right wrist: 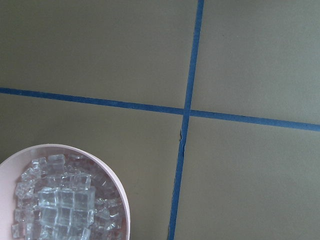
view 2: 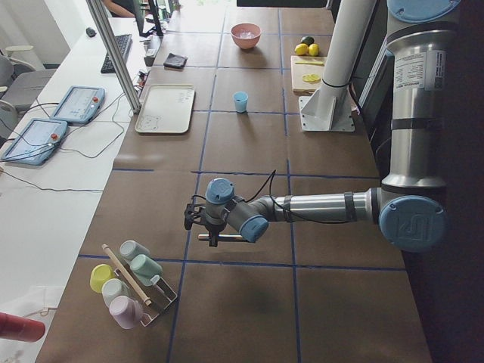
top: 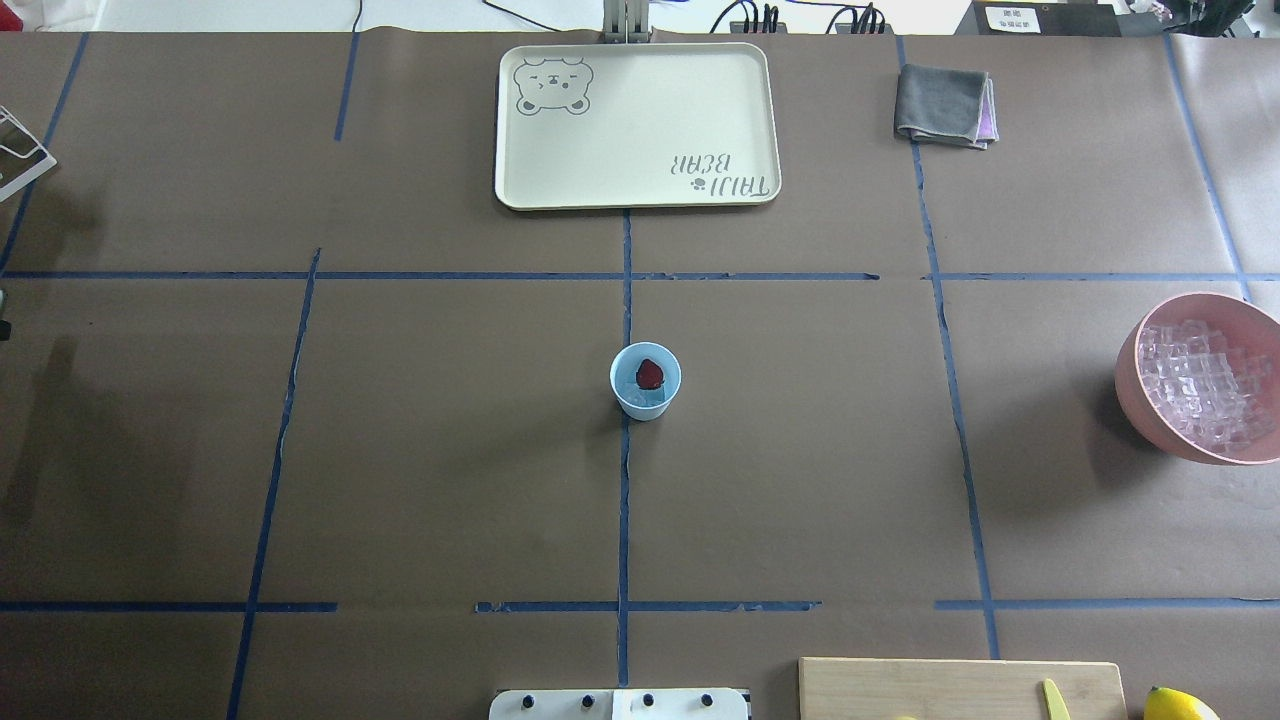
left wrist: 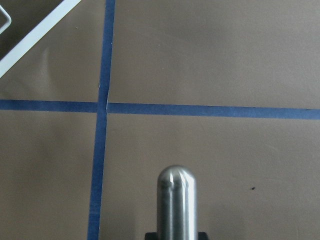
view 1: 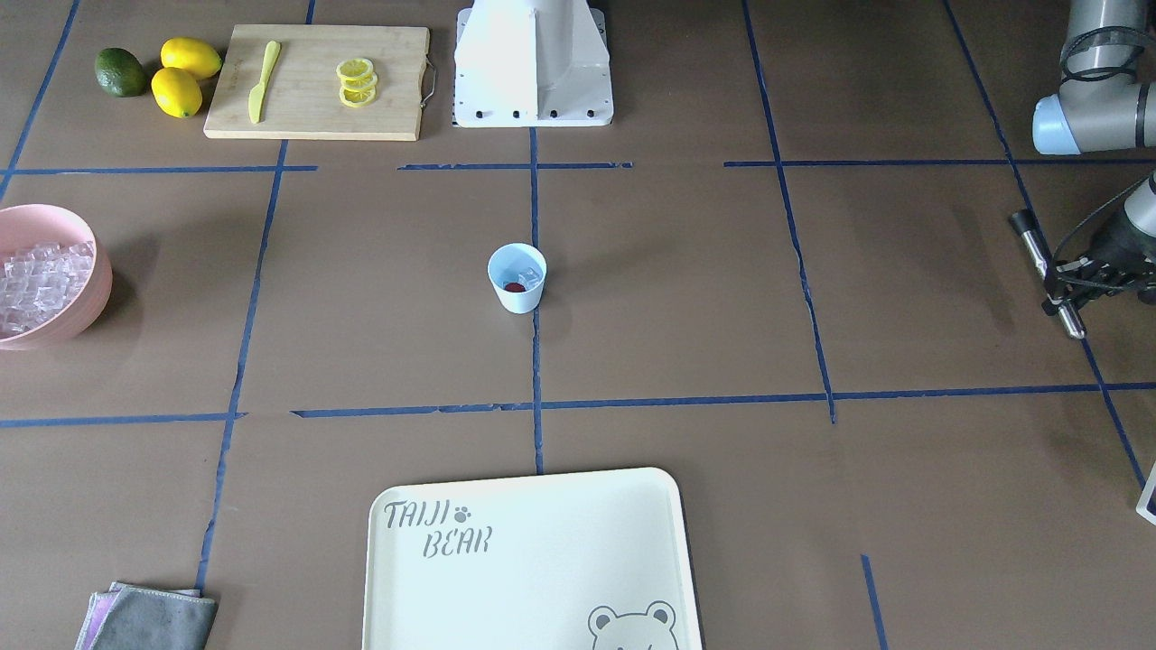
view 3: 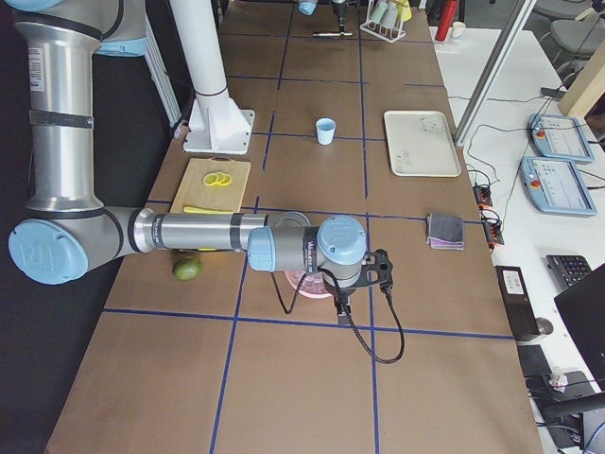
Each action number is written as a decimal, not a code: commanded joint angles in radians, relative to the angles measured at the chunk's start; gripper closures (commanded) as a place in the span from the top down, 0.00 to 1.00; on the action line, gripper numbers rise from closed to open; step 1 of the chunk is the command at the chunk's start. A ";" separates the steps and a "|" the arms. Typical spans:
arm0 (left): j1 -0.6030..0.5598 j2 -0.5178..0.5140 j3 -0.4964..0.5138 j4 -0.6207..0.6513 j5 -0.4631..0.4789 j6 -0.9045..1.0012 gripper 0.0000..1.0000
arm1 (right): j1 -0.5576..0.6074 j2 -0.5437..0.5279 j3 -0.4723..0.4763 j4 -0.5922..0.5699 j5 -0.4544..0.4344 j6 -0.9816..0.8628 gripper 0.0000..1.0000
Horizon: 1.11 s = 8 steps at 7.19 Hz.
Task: Mash ice and strawberries in cup
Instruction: 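Lower the muddler onto the table and release it with the left gripper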
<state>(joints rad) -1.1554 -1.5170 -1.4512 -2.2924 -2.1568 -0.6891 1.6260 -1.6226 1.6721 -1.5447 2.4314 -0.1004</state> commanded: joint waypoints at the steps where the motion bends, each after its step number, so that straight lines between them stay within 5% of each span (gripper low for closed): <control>1: 0.003 0.001 0.005 -0.002 0.000 0.000 0.99 | 0.000 0.003 0.000 0.000 0.000 -0.001 0.99; 5: 0.003 0.006 0.003 -0.006 -0.002 0.002 1.00 | 0.000 0.004 0.002 0.000 -0.002 -0.001 0.99; 8: -0.100 0.000 -0.024 0.150 -0.089 0.358 1.00 | 0.002 0.001 0.003 0.000 0.000 0.001 0.99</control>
<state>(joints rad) -1.1854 -1.5145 -1.4646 -2.2295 -2.2079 -0.4959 1.6269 -1.6206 1.6749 -1.5436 2.4324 -0.1003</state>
